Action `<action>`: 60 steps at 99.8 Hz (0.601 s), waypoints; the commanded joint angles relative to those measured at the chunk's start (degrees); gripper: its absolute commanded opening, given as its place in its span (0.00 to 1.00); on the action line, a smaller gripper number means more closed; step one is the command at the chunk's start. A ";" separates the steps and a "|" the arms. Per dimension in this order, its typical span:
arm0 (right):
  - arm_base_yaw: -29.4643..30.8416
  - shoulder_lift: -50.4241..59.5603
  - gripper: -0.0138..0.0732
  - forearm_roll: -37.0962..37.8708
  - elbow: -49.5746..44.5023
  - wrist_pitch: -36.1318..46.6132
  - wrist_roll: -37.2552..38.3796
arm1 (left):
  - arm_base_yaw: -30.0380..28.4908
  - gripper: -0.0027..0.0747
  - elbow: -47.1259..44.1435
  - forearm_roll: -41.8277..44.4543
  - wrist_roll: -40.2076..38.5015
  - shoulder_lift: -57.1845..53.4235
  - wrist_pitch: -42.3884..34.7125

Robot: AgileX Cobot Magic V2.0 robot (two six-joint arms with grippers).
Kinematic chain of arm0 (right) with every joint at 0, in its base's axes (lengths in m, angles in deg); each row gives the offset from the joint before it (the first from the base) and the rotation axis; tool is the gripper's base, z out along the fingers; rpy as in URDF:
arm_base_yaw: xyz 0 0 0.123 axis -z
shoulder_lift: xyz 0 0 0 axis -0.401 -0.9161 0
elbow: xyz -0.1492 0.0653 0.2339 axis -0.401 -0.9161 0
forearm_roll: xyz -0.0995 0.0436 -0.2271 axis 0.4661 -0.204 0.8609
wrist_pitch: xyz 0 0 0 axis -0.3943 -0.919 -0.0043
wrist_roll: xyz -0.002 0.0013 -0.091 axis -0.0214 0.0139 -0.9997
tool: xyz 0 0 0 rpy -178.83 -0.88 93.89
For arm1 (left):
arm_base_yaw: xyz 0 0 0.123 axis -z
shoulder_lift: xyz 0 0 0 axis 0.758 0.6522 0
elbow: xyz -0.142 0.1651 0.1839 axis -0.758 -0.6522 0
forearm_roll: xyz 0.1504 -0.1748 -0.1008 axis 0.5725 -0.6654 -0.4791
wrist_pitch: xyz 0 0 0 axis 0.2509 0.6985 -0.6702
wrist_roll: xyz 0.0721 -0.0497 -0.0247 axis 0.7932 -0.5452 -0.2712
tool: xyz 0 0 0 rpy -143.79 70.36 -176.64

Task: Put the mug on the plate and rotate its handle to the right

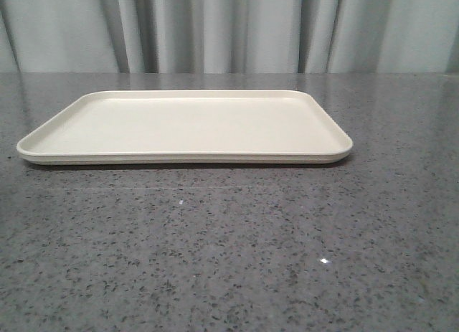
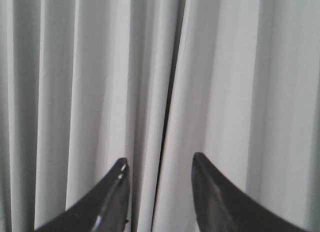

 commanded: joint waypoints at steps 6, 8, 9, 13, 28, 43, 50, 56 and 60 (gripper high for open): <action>0.19 -0.97 0.53 0.81 1.82 6.16 -0.34 | 0.27 0.51 2.07 0.11 0.00 0.77 -3.10; 0.19 -1.02 0.53 0.81 1.77 6.16 -0.34 | 0.27 0.51 2.07 0.11 0.00 0.77 -2.91; 0.19 -1.02 0.53 0.81 1.77 6.16 -0.34 | 0.27 0.51 2.07 0.11 0.00 0.77 -2.77; 0.19 -1.08 0.53 0.81 1.70 6.33 -0.34 | 0.27 0.51 2.07 0.24 0.00 0.77 -2.66; 0.19 -1.08 0.53 4.54 2.18 5.30 -1.89 | 0.27 0.51 2.36 1.59 0.00 0.77 -1.24; 0.19 -2.76 0.53 5.88 6.78 -1.33 -1.89 | 0.27 0.51 6.13 4.44 0.00 2.73 5.30; 0.19 -4.43 0.53 6.94 9.77 -3.51 -1.89 | 0.27 0.51 9.42 6.03 0.00 4.59 9.54; 0.19 -6.16 0.53 7.57 12.32 -5.91 -1.89 | 0.27 0.51 12.92 6.98 0.00 6.63 14.01; 0.19 -7.16 0.53 7.82 14.25 -7.89 -1.89 | 0.27 0.51 15.34 7.83 0.00 7.84 17.32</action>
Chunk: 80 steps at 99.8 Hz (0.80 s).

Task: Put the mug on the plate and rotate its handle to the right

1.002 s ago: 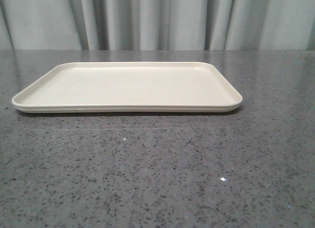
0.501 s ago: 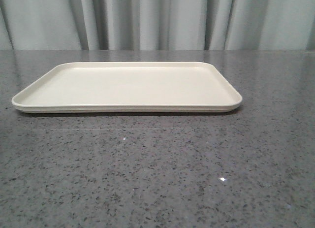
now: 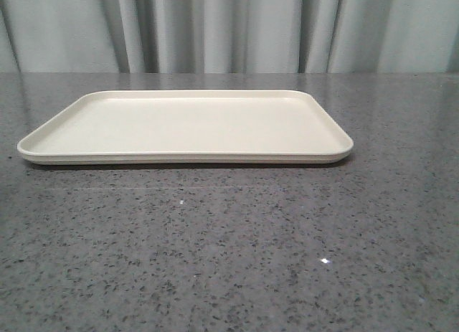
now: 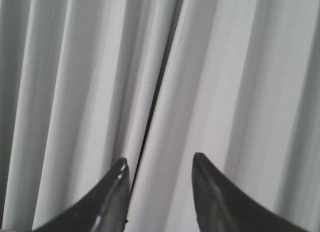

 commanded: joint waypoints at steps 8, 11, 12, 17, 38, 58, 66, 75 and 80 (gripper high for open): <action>0.19 -5.16 0.53 2.43 8.15 -3.34 -0.47 | 0.27 0.51 10.00 4.61 0.00 5.84 7.48; 0.19 -5.88 0.53 2.67 9.42 -4.19 -0.47 | 0.27 0.51 11.40 5.73 0.00 6.90 9.12; 0.19 -6.07 0.53 2.93 9.64 -4.49 -0.47 | 0.27 0.51 12.10 6.00 0.00 7.17 9.87; 0.19 -7.39 0.53 3.77 11.08 -5.15 -0.47 | 0.27 0.51 14.38 8.42 0.00 9.28 12.17; 0.19 -11.91 0.53 4.96 15.48 -6.57 -0.47 | 0.27 0.51 21.17 11.84 0.00 16.97 21.78; 0.19 -14.95 0.53 4.96 15.75 -6.90 -0.47 | 0.27 0.51 20.40 9.36 0.00 19.46 23.30; 0.19 -15.82 0.53 4.96 15.75 -7.12 -0.47 | 0.27 0.51 18.71 9.26 0.00 19.46 23.30; 0.19 -16.77 0.53 4.96 15.75 -7.17 -0.47 | 0.27 0.51 15.49 9.26 -0.34 19.46 23.30; 0.19 -17.42 0.53 4.96 15.75 -7.17 -0.47 | 0.27 0.51 13.32 8.86 -0.47 19.46 23.30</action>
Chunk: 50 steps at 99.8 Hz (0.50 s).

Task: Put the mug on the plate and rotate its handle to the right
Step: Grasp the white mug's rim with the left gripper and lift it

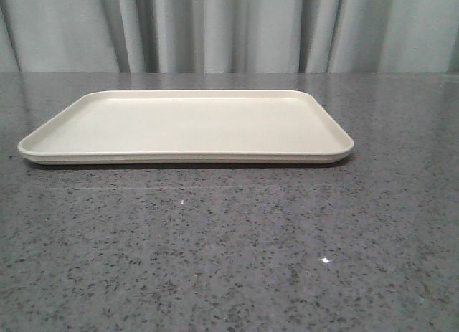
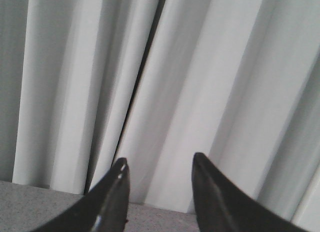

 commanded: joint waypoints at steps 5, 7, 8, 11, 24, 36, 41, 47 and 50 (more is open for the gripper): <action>0.19 -1.67 0.53 1.00 1.69 4.20 -0.45 | 0.27 0.51 -4.03 -0.53 -0.47 -0.67 -0.51; 0.19 -1.97 0.53 1.00 1.69 4.15 -0.45 | 0.27 0.51 -5.06 -0.51 -0.47 -0.82 -0.51; 0.19 -1.97 0.53 1.00 1.69 4.15 -0.45 | 0.27 0.51 -5.40 -0.69 -0.47 -0.79 -0.51; 0.19 -2.11 0.53 1.06 1.69 4.15 -0.45 | 0.27 0.51 -6.99 -0.82 -0.47 -0.93 -0.51; 0.19 -2.78 0.53 1.12 1.69 4.15 -0.45 | 0.27 0.51 -12.17 -1.07 -0.47 -2.34 -0.51; 0.19 -3.72 0.53 1.12 1.69 4.21 -0.45 | 0.27 0.51 -15.80 -0.15 -0.47 -4.18 -0.51; 0.19 -3.72 0.53 1.12 1.69 4.21 -0.45 | 0.27 0.51 -17.04 0.17 -0.47 -4.92 -0.51; 0.19 -4.29 0.53 1.12 1.69 4.21 -0.45 | 0.27 0.51 -18.17 0.50 -0.47 -5.82 -0.51; 0.19 -4.35 0.53 1.12 1.69 4.21 -0.45 | 0.27 0.51 -18.74 0.50 -0.47 -6.18 -0.51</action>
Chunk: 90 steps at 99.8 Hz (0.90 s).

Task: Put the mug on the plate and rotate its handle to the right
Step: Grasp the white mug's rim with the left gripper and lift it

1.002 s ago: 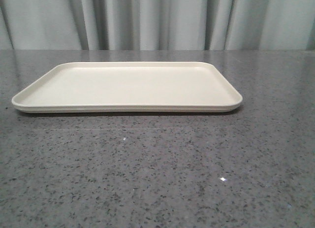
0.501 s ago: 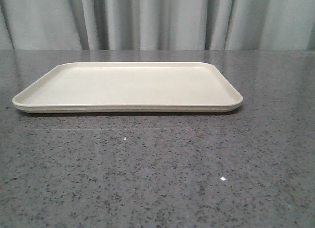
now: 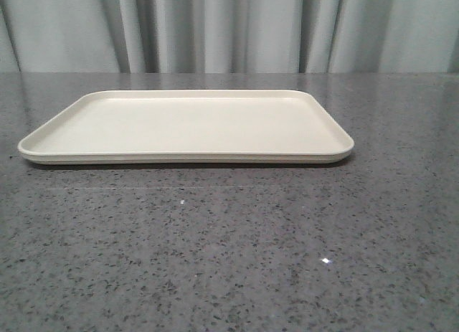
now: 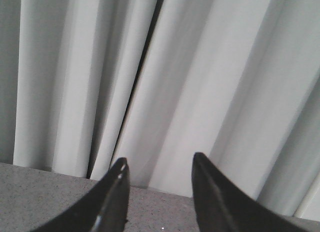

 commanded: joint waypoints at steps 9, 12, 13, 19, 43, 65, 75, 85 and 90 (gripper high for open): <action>0.19 -0.47 0.53 1.12 1.69 4.21 -0.45 | 0.27 0.51 -1.70 1.14 -0.47 -2.23 -0.51; 0.19 -0.47 0.53 1.12 1.69 4.21 -0.45 | 0.27 0.51 -2.29 1.14 -0.47 -2.23 -0.51; 0.19 -0.47 0.53 1.12 1.69 4.21 -0.45 | 0.27 0.51 -2.39 1.14 -0.47 -2.23 -0.51; 0.19 -0.47 0.53 1.12 1.69 4.21 -0.45 | 0.27 0.51 -3.38 1.14 -0.47 -1.99 -0.51; 0.19 -0.47 0.53 1.12 1.69 4.21 -0.45 | 0.27 0.51 -7.66 1.14 -0.47 -0.99 -0.51; 0.19 -0.46 0.53 1.12 1.69 4.15 -0.45 | 0.27 0.51 -11.97 1.27 -0.47 -0.99 -0.51; 0.19 -0.46 0.53 1.12 1.69 4.04 -0.45 | 0.27 0.51 -13.30 1.51 -0.47 -0.99 -0.51; 0.19 -0.46 0.53 1.12 1.69 3.79 -0.45 | 0.27 0.51 -13.93 1.67 -0.47 -0.99 -0.51; 0.19 -0.46 0.53 1.12 1.69 3.57 -0.45 | 0.27 0.51 -14.06 2.65 -0.47 -0.99 -0.51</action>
